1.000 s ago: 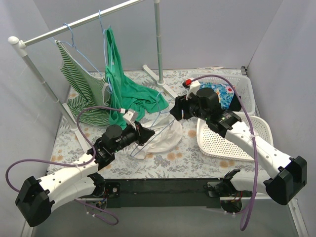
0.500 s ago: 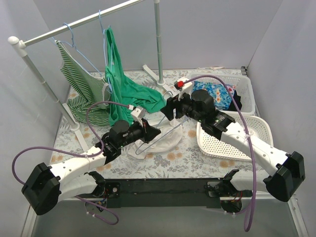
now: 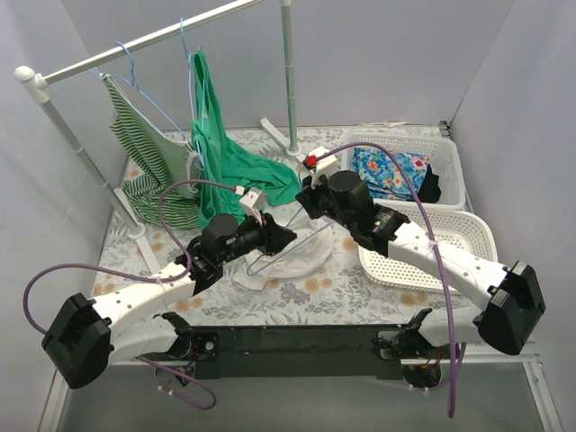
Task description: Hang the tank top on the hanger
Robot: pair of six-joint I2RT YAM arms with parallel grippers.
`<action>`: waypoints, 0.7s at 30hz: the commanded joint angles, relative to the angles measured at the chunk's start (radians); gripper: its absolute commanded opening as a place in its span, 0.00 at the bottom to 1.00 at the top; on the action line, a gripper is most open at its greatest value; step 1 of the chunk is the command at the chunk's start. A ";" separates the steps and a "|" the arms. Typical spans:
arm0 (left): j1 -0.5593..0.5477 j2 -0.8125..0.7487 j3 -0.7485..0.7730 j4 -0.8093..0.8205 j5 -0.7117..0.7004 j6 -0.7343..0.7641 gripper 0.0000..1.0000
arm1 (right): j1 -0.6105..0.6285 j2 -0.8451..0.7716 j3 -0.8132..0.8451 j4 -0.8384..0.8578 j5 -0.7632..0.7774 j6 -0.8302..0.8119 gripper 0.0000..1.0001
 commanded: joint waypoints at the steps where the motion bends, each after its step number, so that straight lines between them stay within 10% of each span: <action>1: -0.003 -0.050 0.057 -0.058 -0.092 -0.039 0.27 | 0.069 -0.011 -0.008 0.044 0.196 -0.059 0.01; 4: -0.005 -0.092 0.079 -0.131 -0.169 -0.083 0.46 | 0.106 -0.009 -0.024 0.046 0.293 -0.083 0.01; 15: -0.003 -0.222 0.111 -0.625 -0.532 -0.347 0.27 | 0.132 -0.019 -0.074 0.078 0.393 -0.097 0.01; 21: -0.005 -0.123 0.088 -0.698 -0.510 -0.381 0.33 | 0.134 -0.049 -0.105 0.087 0.390 -0.109 0.01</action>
